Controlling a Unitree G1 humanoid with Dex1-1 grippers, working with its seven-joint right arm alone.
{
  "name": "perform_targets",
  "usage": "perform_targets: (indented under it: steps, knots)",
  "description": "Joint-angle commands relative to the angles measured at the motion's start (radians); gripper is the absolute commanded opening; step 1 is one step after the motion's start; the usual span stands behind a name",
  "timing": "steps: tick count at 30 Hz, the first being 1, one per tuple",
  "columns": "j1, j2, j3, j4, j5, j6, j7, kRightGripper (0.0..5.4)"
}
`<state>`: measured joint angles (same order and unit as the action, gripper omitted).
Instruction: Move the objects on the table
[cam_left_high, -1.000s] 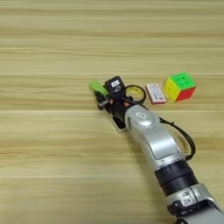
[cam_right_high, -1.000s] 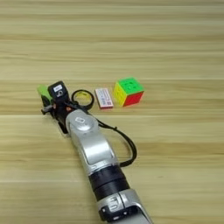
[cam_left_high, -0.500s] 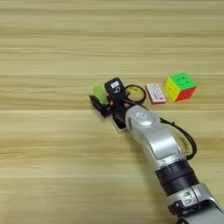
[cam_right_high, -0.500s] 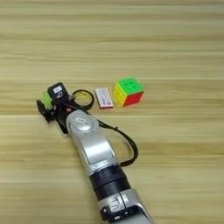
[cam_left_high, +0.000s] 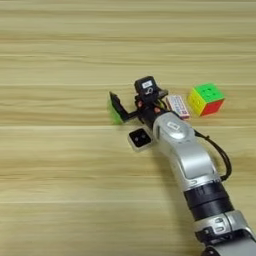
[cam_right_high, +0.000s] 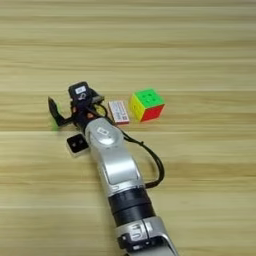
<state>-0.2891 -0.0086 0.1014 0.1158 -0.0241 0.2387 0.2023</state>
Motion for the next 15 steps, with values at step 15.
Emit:
perform_targets:
  steps: [15]
  knots:
    - [0.096,-0.096,-0.157,-0.252,0.058,-0.07,-0.031,5.37]
